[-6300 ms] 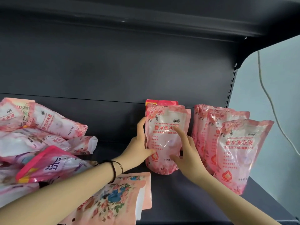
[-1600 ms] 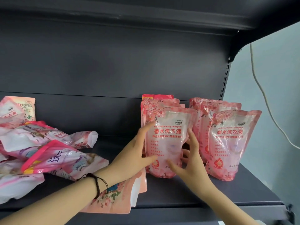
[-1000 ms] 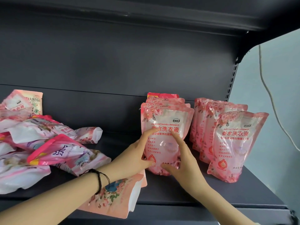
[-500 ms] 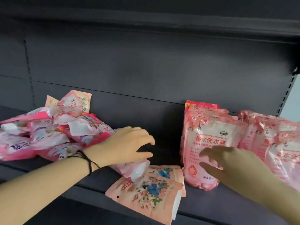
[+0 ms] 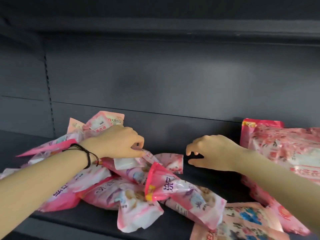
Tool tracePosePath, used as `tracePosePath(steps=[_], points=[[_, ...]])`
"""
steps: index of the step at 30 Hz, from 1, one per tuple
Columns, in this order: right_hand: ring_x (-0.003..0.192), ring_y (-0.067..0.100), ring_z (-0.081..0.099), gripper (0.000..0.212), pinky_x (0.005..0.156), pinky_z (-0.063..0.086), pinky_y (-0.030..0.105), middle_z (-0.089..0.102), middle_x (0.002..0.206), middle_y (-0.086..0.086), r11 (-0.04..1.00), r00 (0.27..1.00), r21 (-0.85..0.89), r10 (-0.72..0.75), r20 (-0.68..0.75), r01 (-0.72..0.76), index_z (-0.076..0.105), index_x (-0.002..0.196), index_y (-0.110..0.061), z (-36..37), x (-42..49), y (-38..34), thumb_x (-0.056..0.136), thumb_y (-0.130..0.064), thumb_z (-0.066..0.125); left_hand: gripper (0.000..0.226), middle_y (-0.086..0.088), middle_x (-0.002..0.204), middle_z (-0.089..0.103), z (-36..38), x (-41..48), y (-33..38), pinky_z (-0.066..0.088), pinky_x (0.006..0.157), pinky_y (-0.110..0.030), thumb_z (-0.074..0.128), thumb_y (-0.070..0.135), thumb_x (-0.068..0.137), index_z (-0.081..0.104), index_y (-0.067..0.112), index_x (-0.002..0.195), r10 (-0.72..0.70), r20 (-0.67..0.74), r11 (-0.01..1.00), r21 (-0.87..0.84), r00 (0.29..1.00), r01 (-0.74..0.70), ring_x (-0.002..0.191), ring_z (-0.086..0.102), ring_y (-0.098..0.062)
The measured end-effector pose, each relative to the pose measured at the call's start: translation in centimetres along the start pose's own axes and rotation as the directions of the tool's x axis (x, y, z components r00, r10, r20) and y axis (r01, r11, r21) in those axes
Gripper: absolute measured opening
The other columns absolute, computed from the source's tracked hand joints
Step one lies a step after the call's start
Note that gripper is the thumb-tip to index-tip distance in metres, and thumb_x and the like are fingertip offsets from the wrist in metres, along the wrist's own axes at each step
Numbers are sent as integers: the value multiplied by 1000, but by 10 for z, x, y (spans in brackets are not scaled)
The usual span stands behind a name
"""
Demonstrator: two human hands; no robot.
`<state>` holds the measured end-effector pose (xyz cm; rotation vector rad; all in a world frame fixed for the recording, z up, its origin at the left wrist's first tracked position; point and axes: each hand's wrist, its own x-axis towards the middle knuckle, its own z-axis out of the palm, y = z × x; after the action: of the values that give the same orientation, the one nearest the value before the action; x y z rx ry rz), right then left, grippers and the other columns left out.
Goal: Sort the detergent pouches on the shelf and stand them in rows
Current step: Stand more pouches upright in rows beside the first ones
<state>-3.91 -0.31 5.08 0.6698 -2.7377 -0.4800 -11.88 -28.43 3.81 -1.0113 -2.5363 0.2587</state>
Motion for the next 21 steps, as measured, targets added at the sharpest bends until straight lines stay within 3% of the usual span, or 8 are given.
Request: tracePosePath(steps=[4,9,14,16,18,21], points=[[95,18,62,26,72,48,29,64,106,-11,999,998,32,29,59,-31,60,110,-33,14,47,-15,90,-47,51,35,19,86,59,17,17,-28,46,78,-30,46,67,83,60,38,95,16,77,991,-133,997,-6,90,56,-6],[91,11,60,24,70,48,28,64,98,-16,977,974,177,82,211,-121,66,103,-29,30,90,-13,90,-44,54,35,19,102,63,44,60,-38,47,84,-32,55,62,83,62,36,105,49,178,953,-303,983,7,98,58,-7],[96,14,59,32,77,50,32,64,107,-9,951,949,261,79,305,-163,67,107,-24,45,133,-7,90,-48,54,62,12,112,60,72,95,-58,48,92,-34,62,71,72,58,31,119,14,412,943,-309,911,125,105,56,-12],[96,15,60,34,80,52,35,64,108,-7,939,944,304,58,325,-162,66,105,-25,53,146,-9,89,-52,54,71,13,110,62,80,102,-65,48,92,-29,62,74,69,57,29,123,27,483,930,-334,875,155,100,58,-9],[97,14,61,34,83,53,37,65,109,-8,922,944,353,39,328,-161,66,104,-27,58,157,-12,89,-54,53,72,15,103,63,86,106,-69,49,89,-26,59,76,70,57,29,124,19,515,919,-345,857,188,92,58,-7],[97,14,62,33,84,54,40,66,108,-9,926,947,357,1,321,-122,66,104,-28,65,166,-15,89,-55,53,68,12,107,65,94,112,-69,48,86,-24,58,72,75,55,27,127,2,544,918,-333,839,213,90,57,-7]])
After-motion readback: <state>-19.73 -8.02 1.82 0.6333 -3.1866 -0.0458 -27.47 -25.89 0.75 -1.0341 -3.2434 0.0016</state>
